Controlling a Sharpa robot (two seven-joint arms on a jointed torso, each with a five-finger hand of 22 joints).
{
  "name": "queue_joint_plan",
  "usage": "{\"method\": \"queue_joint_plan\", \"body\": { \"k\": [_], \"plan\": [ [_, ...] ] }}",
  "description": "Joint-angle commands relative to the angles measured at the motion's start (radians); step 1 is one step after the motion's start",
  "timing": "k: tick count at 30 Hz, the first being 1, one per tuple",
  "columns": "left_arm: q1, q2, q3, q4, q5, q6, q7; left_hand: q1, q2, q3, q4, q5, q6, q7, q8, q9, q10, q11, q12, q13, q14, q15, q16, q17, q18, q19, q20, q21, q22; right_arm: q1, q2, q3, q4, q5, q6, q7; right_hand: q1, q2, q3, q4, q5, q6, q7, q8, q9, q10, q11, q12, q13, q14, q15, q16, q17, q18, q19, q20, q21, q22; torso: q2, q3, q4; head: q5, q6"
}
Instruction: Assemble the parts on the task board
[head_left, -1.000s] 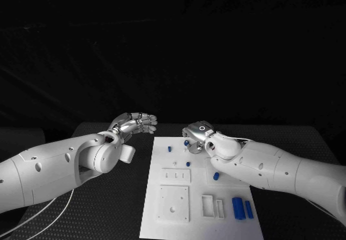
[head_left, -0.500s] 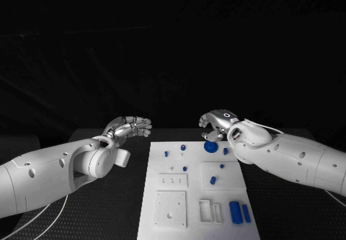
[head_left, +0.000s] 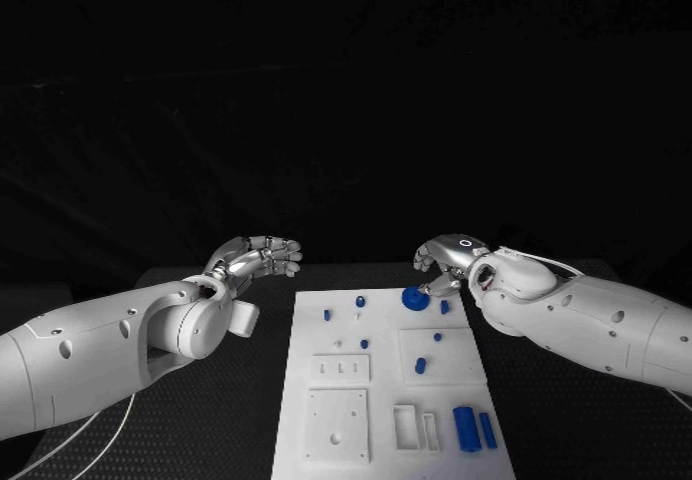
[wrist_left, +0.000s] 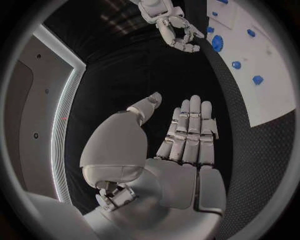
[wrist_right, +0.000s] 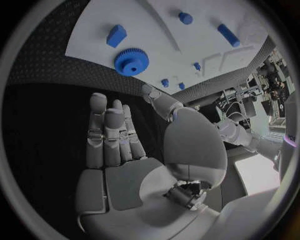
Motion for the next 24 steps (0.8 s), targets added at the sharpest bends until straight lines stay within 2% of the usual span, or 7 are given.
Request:
{"method": "queue_joint_plan", "body": {
  "k": [1,7,11,14,17,22,24],
  "plan": [
    [0.002,0.003,0.001,0.0,0.0,0.011,0.011,-0.009,0.001,0.001,-0.007,0.003,0.007,-0.002,0.002,0.001,0.007,0.002,0.002,-0.001,0.0,0.002,-0.002,0.002,0.016,0.005,0.001,0.005,0.018,-0.009,0.012,-0.003,-0.007,-0.034,0.048,0.002,-0.012,-0.002,-0.013,-0.004,-0.004,-0.011,-0.003,-0.007,-0.002,-0.021,0.003,0.001,-0.004,-0.004,0.007,0.007,-0.001,0.041,-0.002,0.006,0.002,0.02,0.0,0.0022,-0.0002,0.001,-0.002],
    [0.002,0.005,0.001,-0.002,0.0,0.015,0.008,-0.011,0.001,0.001,-0.008,0.002,0.006,-0.001,0.0,0.0,0.006,0.003,0.0,-0.002,0.0,0.002,-0.003,0.002,0.015,0.005,0.001,0.005,0.018,-0.017,0.019,-0.007,-0.016,-0.052,0.071,-0.006,-0.011,-0.002,-0.017,-0.007,-0.004,-0.016,0.005,-0.009,-0.004,-0.027,0.002,0.003,-0.004,-0.005,0.006,0.01,-0.002,0.041,-0.003,0.005,0.002,0.02,0.001,-0.0001,0.0025,0.0,-0.007],
    [0.002,0.003,0.001,0.0,0.0,0.017,0.007,-0.012,0.002,0.001,-0.009,0.002,0.006,-0.001,0.0,0.0,0.005,0.004,-0.001,-0.002,-0.001,0.002,-0.004,0.003,0.015,0.005,0.001,0.005,0.018,-0.023,0.027,-0.009,-0.031,-0.06,0.077,-0.008,-0.014,-0.003,-0.022,-0.007,-0.004,-0.017,0.008,-0.009,-0.004,-0.028,0.003,0.004,-0.004,-0.006,0.007,0.01,-0.003,0.041,-0.004,0.006,0.002,0.02,0.001,-0.002,-0.0003,-0.001,-0.006],
    [0.002,0.005,0.001,-0.001,0.0,0.018,0.007,-0.013,0.002,0.001,-0.009,0.002,0.006,-0.001,-0.001,0.0,0.005,0.004,-0.001,-0.002,-0.001,0.003,-0.004,0.003,0.015,0.004,0.001,0.005,0.018,-0.026,0.031,-0.01,-0.034,-0.064,0.084,-0.007,-0.014,-0.003,-0.023,-0.008,-0.004,-0.017,0.009,-0.009,-0.004,-0.028,0.003,0.004,-0.003,-0.007,0.007,0.011,-0.003,0.041,-0.004,0.006,0.002,0.02,0.001,-0.0017,-0.0021,0.0,-0.008],
    [0.002,0.005,0.001,0.0,0.0,0.018,0.007,-0.013,0.002,0.002,-0.009,0.002,0.005,-0.001,-0.001,0.0,0.005,0.004,-0.002,-0.002,-0.001,0.003,-0.004,0.003,0.015,0.004,0.001,0.005,0.018,-0.029,0.039,-0.014,-0.039,-0.064,0.083,-0.005,-0.013,-0.002,-0.022,-0.008,-0.004,-0.016,0.011,-0.008,-0.004,-0.027,0.003,0.005,-0.003,-0.008,0.007,0.011,-0.003,0.041,-0.004,0.006,0.002,0.019,0.0,-0.0016,0.0,0.0,-0.012],
    [0.002,0.006,0.001,0.0,0.0,0.019,0.006,-0.014,0.002,0.002,-0.01,0.002,0.005,-0.001,-0.001,0.0,0.004,0.004,-0.002,-0.003,0.0,0.003,-0.005,0.003,0.015,0.004,0.001,0.004,0.018,-0.034,0.053,-0.016,-0.054,-0.074,0.069,-0.011,-0.004,0.0,-0.013,-0.005,-0.004,-0.013,0.011,-0.005,-0.003,-0.022,0.002,0.008,-0.001,-0.009,0.006,0.013,-0.004,0.041,-0.003,0.005,0.002,0.019,0.0,-0.0015,-0.0002,0.002,-0.012],
    [0.002,0.007,0.001,0.0,0.0,0.02,0.005,-0.014,0.002,0.002,-0.01,0.002,0.005,0.0,-0.001,0.0,0.004,0.004,-0.002,-0.003,0.0,0.003,-0.005,0.003,0.015,0.004,0.001,0.004,0.018,-0.035,0.058,-0.016,-0.06,-0.08,0.063,-0.02,-0.001,0.0,-0.006,0.001,-0.005,-0.012,0.008,-0.003,-0.002,0.004,-0.004,0.021,0.007,-0.01,0.001,0.015,-0.004,0.041,-0.003,0.006,0.003,0.019,0.0,-0.0013,0.0006,0.002,-0.013]
  ]
}}
